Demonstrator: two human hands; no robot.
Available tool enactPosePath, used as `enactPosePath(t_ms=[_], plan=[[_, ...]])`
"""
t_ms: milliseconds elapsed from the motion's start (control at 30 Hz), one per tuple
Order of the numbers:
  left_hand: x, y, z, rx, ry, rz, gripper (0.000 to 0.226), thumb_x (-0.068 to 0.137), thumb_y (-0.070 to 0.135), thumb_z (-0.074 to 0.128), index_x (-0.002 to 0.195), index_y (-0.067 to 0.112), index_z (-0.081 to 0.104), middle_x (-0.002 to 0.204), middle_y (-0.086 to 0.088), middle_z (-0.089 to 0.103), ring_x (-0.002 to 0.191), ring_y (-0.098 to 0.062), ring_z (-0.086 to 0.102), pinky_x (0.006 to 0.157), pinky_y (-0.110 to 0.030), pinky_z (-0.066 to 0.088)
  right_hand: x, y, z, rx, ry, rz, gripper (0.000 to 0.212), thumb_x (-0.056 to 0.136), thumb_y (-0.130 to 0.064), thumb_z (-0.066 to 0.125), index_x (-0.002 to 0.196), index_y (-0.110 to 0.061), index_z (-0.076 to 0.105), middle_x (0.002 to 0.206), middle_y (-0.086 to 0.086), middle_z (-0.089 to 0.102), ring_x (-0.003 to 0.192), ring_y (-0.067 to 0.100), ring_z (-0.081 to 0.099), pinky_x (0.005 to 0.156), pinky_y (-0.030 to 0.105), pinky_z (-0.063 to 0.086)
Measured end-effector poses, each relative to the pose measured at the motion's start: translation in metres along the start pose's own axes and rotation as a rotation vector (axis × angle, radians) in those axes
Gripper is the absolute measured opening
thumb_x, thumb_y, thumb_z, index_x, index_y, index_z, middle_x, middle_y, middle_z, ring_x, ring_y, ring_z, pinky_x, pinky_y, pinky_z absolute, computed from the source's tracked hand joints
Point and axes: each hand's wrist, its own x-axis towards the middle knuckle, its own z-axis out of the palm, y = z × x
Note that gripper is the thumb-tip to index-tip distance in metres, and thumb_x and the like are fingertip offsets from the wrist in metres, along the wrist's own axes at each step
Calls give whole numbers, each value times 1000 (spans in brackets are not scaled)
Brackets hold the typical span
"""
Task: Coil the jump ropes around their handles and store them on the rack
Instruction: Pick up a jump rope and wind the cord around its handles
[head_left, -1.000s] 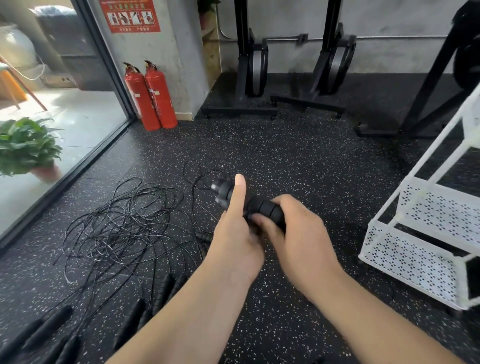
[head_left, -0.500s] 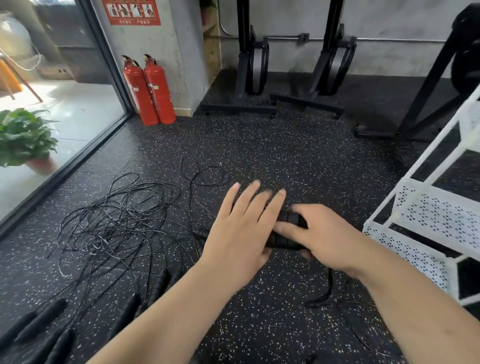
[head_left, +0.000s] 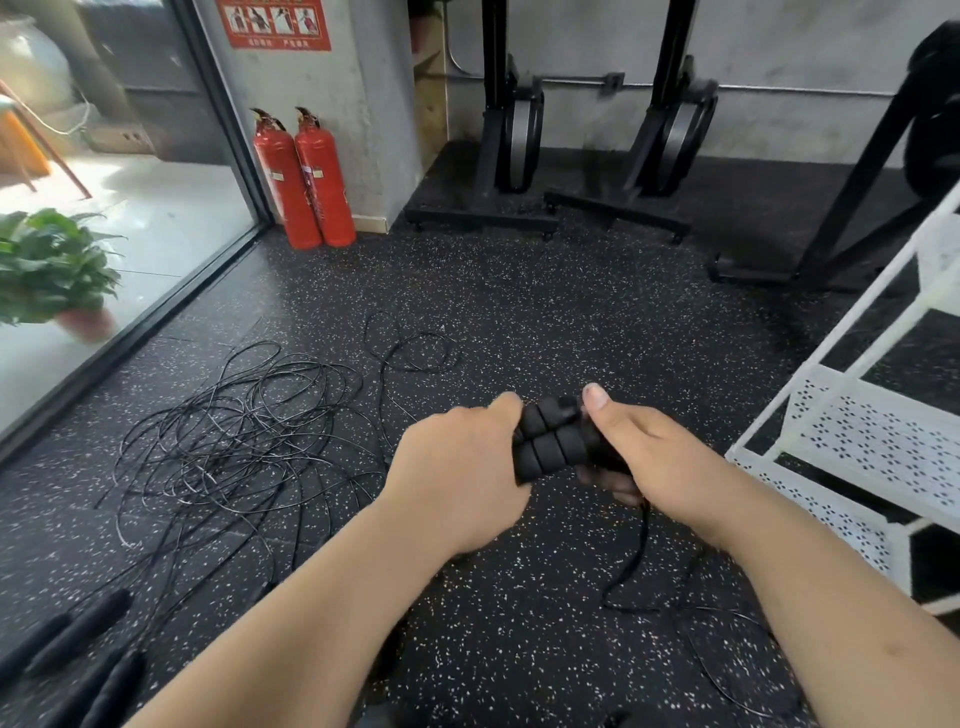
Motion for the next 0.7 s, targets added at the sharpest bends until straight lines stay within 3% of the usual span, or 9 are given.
enactPosePath(t_ms=[67, 133, 200, 367, 467, 600, 700], plan=[[3, -9, -5, -39, 0, -87, 32, 88, 41, 66, 106, 32, 41, 80, 11, 54, 71, -21, 55, 66, -34, 45, 1, 5, 0, -213, 68, -32, 69, 103, -75, 27, 92, -25, 73, 66, -6, 61, 58, 13, 48, 68, 36, 43], [7, -21, -9, -60, 9, -198, 33, 88, 42, 68, 108, 31, 45, 80, 10, 54, 73, -24, 58, 67, -34, 46, 2, 9, 2, -437, 95, -106, 52, 107, -66, 28, 99, -39, 72, 70, -6, 65, 55, 4, 51, 61, 29, 42], [10, -33, -11, -42, 4, -292, 34, 87, 42, 69, 109, 29, 47, 79, 9, 53, 75, -26, 58, 68, -35, 46, 0, 7, 9, -554, 85, -164, 33, 110, -54, 38, 104, -41, 68, 72, -12, 64, 57, 1, 54, 56, 24, 40], [9, -41, -3, 84, -66, -342, 31, 87, 38, 67, 106, 24, 46, 80, 5, 50, 76, -28, 56, 66, -36, 45, -8, -8, 32, -965, 138, -309, 28, 110, -53, 37, 115, -38, 60, 97, -18, 63, 85, 7, 62, 76, 35, 54], [7, -35, 5, 200, -152, -335, 33, 90, 33, 68, 115, 21, 49, 81, 4, 47, 77, -27, 53, 64, -36, 42, -10, -10, 28, -1015, 294, -427, 26, 107, -54, 45, 124, -45, 63, 101, -22, 68, 83, 5, 63, 68, 30, 52], [0, -15, 21, 311, -266, -233, 39, 90, 24, 68, 125, 18, 50, 88, 1, 52, 78, -27, 56, 63, -36, 44, -5, -1, 20, -1001, 361, -525, 20, 100, -54, 59, 103, -43, 75, 78, -20, 56, 65, 4, 51, 52, 21, 34], [-11, 2, 33, 307, -283, -80, 37, 92, 26, 68, 124, 19, 50, 90, 1, 56, 77, -27, 56, 63, -36, 42, -1, 6, 7, -880, 298, -452, 28, 97, -61, 58, 98, -42, 78, 79, -21, 59, 70, 3, 56, 61, 31, 50]])
